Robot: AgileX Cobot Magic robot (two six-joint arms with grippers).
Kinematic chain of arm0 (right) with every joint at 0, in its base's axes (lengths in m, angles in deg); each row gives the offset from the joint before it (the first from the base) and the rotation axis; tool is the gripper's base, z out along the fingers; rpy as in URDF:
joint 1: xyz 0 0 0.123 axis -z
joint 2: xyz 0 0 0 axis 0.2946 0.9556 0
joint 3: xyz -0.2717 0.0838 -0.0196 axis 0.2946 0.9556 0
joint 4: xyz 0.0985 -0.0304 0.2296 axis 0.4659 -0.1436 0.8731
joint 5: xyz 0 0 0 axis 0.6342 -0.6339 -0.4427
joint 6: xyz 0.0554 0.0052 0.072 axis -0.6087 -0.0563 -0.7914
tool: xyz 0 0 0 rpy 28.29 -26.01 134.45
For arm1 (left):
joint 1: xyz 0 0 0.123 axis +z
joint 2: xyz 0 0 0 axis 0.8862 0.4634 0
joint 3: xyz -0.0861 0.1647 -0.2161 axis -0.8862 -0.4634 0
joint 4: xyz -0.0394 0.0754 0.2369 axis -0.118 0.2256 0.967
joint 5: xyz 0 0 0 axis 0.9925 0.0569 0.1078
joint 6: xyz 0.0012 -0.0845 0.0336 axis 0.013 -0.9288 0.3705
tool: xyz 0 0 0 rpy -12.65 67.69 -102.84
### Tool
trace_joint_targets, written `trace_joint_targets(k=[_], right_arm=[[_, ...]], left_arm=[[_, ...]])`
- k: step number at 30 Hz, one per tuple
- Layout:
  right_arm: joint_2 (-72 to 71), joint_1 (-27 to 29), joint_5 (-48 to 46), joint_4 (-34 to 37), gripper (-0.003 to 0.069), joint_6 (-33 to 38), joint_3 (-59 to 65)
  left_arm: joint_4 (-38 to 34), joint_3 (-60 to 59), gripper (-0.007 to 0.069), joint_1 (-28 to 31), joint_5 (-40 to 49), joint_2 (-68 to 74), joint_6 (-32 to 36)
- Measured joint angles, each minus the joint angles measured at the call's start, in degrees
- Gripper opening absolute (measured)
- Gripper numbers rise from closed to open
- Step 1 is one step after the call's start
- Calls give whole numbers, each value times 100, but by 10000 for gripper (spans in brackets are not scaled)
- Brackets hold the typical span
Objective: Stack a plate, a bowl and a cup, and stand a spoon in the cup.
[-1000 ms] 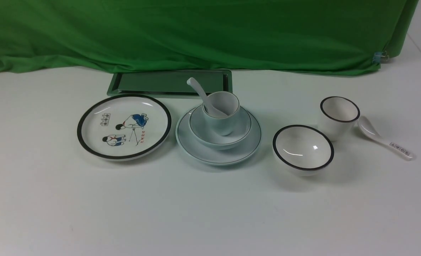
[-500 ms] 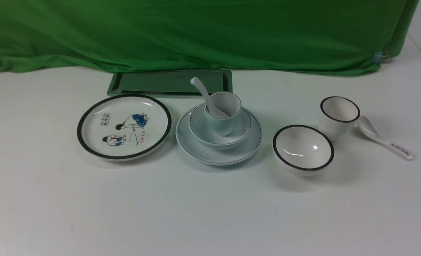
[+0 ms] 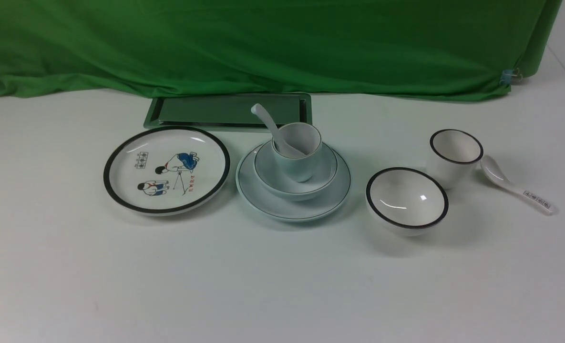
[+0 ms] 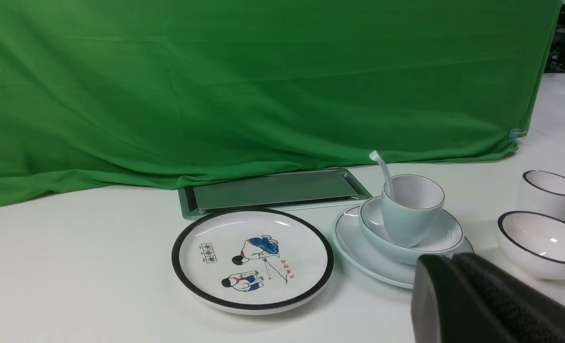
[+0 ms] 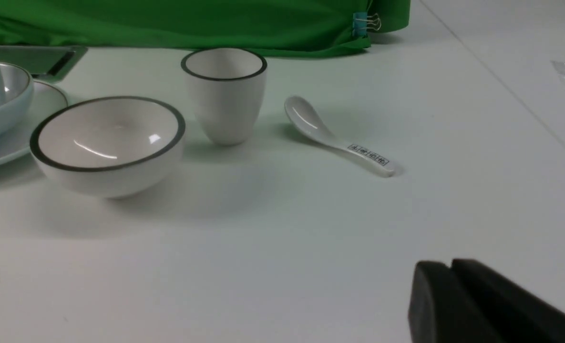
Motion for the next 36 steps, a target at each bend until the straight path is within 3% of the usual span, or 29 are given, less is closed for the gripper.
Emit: trace_joint_targets(k=[7,12,14,18,26,31,36], right_arm=[[0,0,-2,0,92,-5,0],[0,0,-7,0,103,-5,0],[0,0,-7,0,111,-5,0],[0,0,-7,0,118,-5,0],[0,0,-7,0,135,-5,0],[0,0,-7,0,144,-5,0],[0,0,-7,0,157,-10,0]], left_arm=[[-69,-79,-32,0,-385,56,19],[-263,-485,-32,115,-1708,273,682],[-555,-942,-32,466,-2509,318,1233],[-1009,-1591,-32,1179,-3032,304,1439],[-1369,-2375,-32,2252,-2476,-132,1479],[-1432,-2401,-32,2383,-1565,-132,1489],[-1433,-2401,-32,2390,-1500,-132,1515]])
